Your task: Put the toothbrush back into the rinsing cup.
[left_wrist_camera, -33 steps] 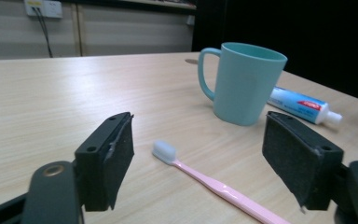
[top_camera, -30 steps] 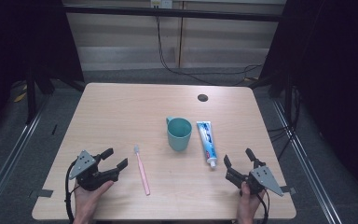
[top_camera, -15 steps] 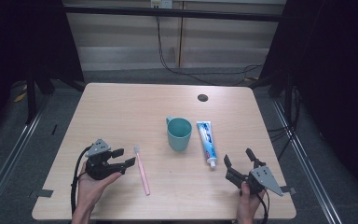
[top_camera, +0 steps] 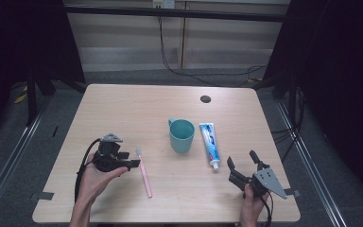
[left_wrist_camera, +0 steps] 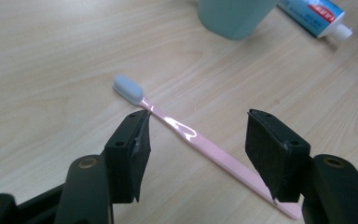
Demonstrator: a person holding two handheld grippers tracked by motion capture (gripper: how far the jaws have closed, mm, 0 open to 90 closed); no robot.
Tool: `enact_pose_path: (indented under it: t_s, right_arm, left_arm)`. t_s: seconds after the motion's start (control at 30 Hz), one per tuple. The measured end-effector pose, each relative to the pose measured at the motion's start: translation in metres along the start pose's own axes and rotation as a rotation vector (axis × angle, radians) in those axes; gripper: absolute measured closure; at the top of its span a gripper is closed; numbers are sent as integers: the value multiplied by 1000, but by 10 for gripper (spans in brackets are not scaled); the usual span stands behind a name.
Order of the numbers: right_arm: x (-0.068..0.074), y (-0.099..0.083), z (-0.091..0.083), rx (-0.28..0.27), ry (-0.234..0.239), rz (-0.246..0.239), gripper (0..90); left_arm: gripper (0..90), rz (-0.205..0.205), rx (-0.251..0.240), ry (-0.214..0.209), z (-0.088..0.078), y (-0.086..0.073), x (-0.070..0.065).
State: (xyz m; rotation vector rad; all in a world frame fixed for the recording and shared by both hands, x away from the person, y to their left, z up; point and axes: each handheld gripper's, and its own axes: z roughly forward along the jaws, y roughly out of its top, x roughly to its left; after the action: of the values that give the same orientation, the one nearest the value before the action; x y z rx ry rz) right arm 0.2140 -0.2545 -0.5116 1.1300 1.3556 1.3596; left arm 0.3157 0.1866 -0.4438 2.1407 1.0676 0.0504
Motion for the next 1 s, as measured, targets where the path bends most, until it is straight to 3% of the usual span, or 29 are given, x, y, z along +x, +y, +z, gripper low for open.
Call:
enact_pose_path:
  t_s: [0.13, 0.27, 0.4, 0.53, 0.57, 0.8, 0.9, 1.0]
  right_arm:
    - [0, 0, 0, 0, -2, 0, 143]
    - [0, 0, 0, 1, -6, 1, 143]
    - [0, 0, 0, 1, -7, 1, 143]
    - [0, 0, 0, 2, -10, 0, 142]
    - [0, 0, 0, 1, -12, 0, 142]
    - [1, 0, 0, 0, -21, 0, 142]
    - [1, 0, 0, 0, -23, 0, 141]
    - [1, 0, 0, 0, -24, 0, 141]
  left_arm:
    - [402, -59, 92, -8, 6, 9, 0]
    - [420, -76, 126, -9, 9, 15, -2]
    - [447, -77, 206, 13, 17, 23, -6]
    - [474, -83, 232, 22, 21, 27, -7]
    - [510, -74, 252, 7, 22, 29, -6]
    - [513, -81, 301, 18, 29, 33, -9]
    - [504, -83, 360, 5, 37, 35, -10]
    - [503, -83, 384, 20, 42, 35, -10]
